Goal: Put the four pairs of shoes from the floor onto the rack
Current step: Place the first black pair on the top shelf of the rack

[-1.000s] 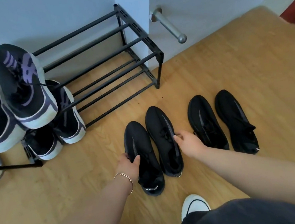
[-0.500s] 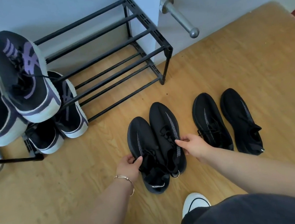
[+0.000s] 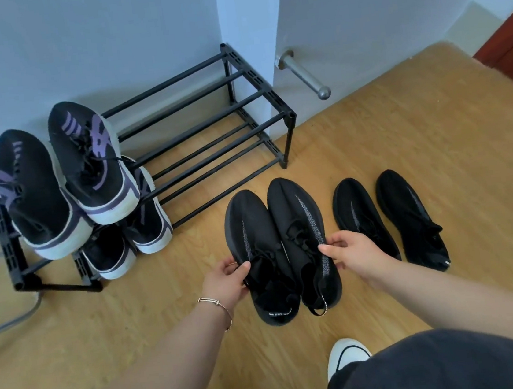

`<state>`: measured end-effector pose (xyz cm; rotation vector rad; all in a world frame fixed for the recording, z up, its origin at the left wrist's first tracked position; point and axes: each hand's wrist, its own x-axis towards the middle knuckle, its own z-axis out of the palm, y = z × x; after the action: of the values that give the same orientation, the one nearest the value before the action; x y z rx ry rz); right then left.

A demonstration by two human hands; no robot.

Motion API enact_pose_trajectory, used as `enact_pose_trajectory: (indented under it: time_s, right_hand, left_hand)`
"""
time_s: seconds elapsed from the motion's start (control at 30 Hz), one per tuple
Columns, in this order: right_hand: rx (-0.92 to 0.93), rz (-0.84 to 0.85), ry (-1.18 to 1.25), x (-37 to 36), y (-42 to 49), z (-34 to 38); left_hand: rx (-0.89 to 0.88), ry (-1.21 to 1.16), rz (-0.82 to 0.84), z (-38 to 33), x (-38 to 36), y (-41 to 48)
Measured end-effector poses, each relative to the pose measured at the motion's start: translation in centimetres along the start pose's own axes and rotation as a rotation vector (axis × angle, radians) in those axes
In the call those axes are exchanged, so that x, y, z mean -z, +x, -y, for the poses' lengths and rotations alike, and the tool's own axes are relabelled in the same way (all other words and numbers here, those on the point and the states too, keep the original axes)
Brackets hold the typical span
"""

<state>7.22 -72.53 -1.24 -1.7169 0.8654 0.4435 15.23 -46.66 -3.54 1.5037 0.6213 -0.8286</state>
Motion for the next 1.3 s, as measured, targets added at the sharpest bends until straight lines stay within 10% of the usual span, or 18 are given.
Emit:
enact_pose_trajectory:
  time_s: [1.3]
  right_hand:
    - [0.239, 0.036, 0.084, 0.1, 10.7, 26.2]
  left_hand:
    - [-0.217, -0.143, -0.224, -23.7, 1.8, 2.1]
